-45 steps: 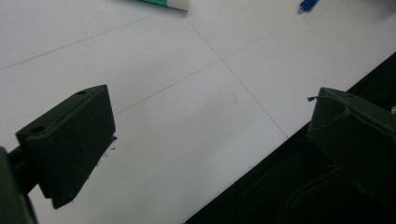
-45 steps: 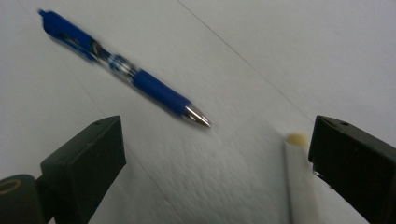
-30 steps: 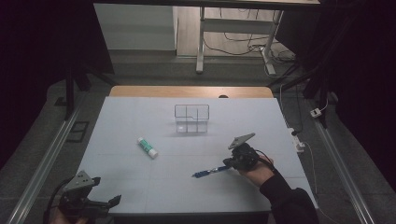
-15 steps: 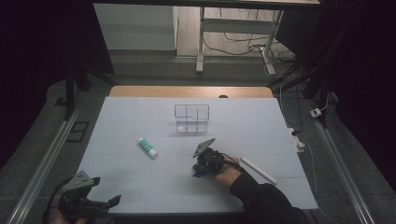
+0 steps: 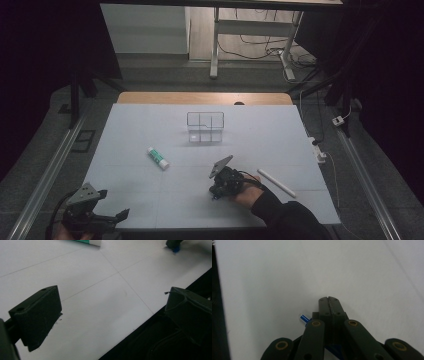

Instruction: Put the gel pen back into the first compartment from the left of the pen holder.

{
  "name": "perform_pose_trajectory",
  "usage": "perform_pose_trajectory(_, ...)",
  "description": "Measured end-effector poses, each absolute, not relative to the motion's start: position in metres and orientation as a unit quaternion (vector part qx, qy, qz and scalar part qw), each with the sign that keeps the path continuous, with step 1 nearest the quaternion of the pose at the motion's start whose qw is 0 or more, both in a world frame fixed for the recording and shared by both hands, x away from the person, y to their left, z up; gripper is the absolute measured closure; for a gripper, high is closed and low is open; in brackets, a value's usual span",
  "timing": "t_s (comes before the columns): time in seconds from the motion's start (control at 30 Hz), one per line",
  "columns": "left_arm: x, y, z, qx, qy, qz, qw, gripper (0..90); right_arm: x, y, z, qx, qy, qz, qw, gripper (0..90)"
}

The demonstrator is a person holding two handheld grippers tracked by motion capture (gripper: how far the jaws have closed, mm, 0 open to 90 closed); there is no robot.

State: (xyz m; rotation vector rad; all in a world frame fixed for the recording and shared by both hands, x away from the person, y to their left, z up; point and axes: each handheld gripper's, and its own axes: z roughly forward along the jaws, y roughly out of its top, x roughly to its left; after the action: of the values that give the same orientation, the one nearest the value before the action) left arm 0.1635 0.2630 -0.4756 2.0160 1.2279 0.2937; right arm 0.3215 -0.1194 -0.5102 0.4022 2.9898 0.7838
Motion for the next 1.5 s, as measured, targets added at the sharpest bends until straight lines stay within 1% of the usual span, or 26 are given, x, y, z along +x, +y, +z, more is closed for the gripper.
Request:
perform_pose_trajectory(0.4,0.165,0.262,-0.476,0.787,0.48,0.114,0.371,0.7,0.302,-0.158,-0.505,0.133,0.965,0.225,0.0,89.4)
perform_pose_trajectory(0.8,0.166,0.262,-0.476,0.787,0.482,0.112,0.369,0.8,0.304,-0.201,-0.501,0.175,0.961,0.213,-0.001,89.4)
perform_pose_trajectory(0.9,0.166,0.262,-0.476,0.787,0.482,0.112,0.368,0.9,0.31,-0.207,-0.493,0.211,0.946,0.244,0.019,89.4)
perform_pose_trajectory(0.93,0.166,0.262,-0.476,0.787,0.482,0.112,0.368,0.9,0.313,-0.209,-0.491,0.226,0.941,0.251,0.034,89.4)
perform_pose_trajectory(0.97,0.166,0.262,-0.476,0.787,0.481,0.112,0.368,0.9,0.32,-0.212,-0.488,0.251,0.933,0.251,0.063,89.4)
perform_pose_trajectory(1.03,0.166,0.262,-0.476,0.787,0.481,0.112,0.368,0.9,0.33,-0.216,-0.487,0.276,0.924,0.247,0.094,89.4)
perform_pose_trajectory(1.1,0.166,0.262,-0.476,0.787,0.481,0.112,0.369,0.9,0.34,-0.219,-0.491,0.293,0.921,0.23,0.113,89.4)
perform_pose_trajectory(1.23,0.165,0.262,-0.476,0.788,0.481,0.113,0.368,0.9,0.352,-0.215,-0.502,0.304,0.921,0.218,0.112,89.4)
perform_pose_trajectory(1.5,0.165,0.261,-0.476,0.789,0.481,0.114,0.366,0.9,0.359,-0.2,-0.505,0.29,0.923,0.23,0.103,89.4)
